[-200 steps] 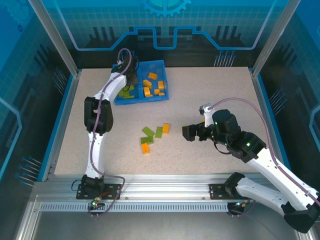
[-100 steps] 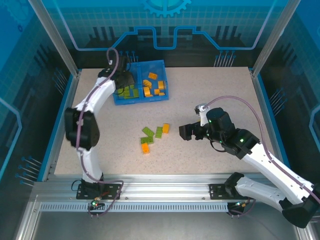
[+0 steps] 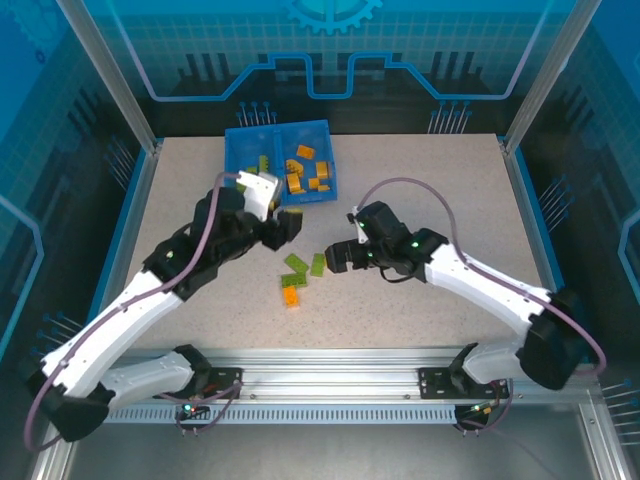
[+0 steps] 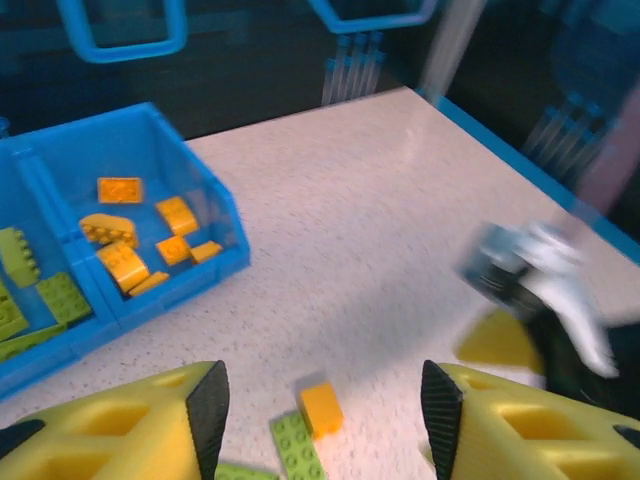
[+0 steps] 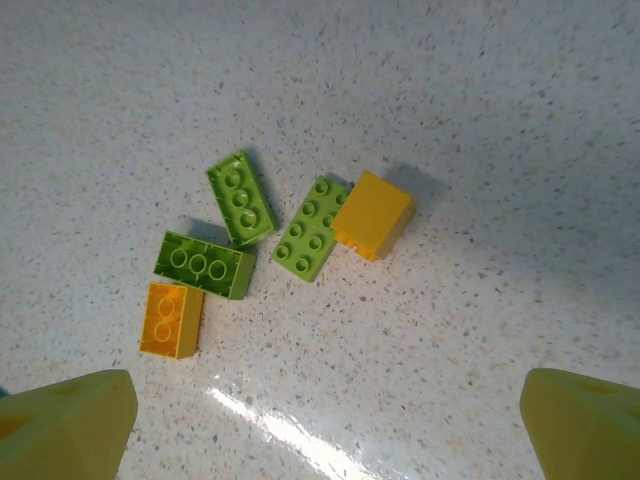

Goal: Sort the legos into containers by color

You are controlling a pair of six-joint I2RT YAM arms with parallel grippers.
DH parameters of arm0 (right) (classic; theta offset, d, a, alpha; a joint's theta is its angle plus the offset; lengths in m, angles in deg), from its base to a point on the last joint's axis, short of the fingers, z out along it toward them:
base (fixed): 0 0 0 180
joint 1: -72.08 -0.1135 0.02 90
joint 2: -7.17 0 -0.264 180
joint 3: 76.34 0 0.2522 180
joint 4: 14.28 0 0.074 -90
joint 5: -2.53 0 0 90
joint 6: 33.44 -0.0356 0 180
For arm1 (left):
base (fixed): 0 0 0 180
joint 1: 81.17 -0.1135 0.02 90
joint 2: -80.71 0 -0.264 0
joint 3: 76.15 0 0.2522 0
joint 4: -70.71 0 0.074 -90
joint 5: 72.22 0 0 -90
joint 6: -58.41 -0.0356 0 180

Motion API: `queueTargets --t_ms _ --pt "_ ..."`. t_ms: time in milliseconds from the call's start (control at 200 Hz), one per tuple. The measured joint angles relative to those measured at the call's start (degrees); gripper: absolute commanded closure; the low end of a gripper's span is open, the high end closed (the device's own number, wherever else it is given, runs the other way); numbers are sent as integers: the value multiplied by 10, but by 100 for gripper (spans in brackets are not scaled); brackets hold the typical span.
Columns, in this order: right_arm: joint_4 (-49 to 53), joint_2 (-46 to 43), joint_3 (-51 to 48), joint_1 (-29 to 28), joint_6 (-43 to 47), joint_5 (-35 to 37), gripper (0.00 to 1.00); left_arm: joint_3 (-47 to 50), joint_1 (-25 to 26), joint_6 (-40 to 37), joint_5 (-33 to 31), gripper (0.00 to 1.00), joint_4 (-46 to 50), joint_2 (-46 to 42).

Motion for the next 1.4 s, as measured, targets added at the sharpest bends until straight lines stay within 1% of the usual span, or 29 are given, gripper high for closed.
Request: queueTargets --t_ms 50,90,115,210,355,495,750,860,945,1031,1101,1401 --pt "-6 31 8 -2 -5 -3 12 13 7 -53 30 25 19 -30" --pt "-8 53 16 -4 -11 -4 15 25 12 -93 58 20 36 -55" --pt "-11 69 21 -4 -13 -4 16 33 15 -121 74 17 46 -69" --pt "-16 128 48 -7 -25 1 17 78 25 -209 123 2 69 -118" --pt "-2 219 115 -7 -42 38 18 143 32 -314 175 1 92 -172" --pt "9 287 177 -7 -67 72 22 165 32 -379 201 1 98 -197" --pt "26 362 213 -7 -113 104 34 185 32 -418 208 1 101 -205" --pt "29 374 213 -7 -128 107 43 185 32 -422 208 1 102 -206" --pt "26 374 210 -7 -143 115 53 185 32 -423 208 1 103 -206" --pt "15 370 190 -7 -152 120 59 186 32 -424 208 1 103 -206" --pt "4 362 170 -7 -157 123 63 186 32 -424 208 1 103 -206" --pt "0 276 129 -7 -155 136 69 186 32 -424 208 1 103 -207"
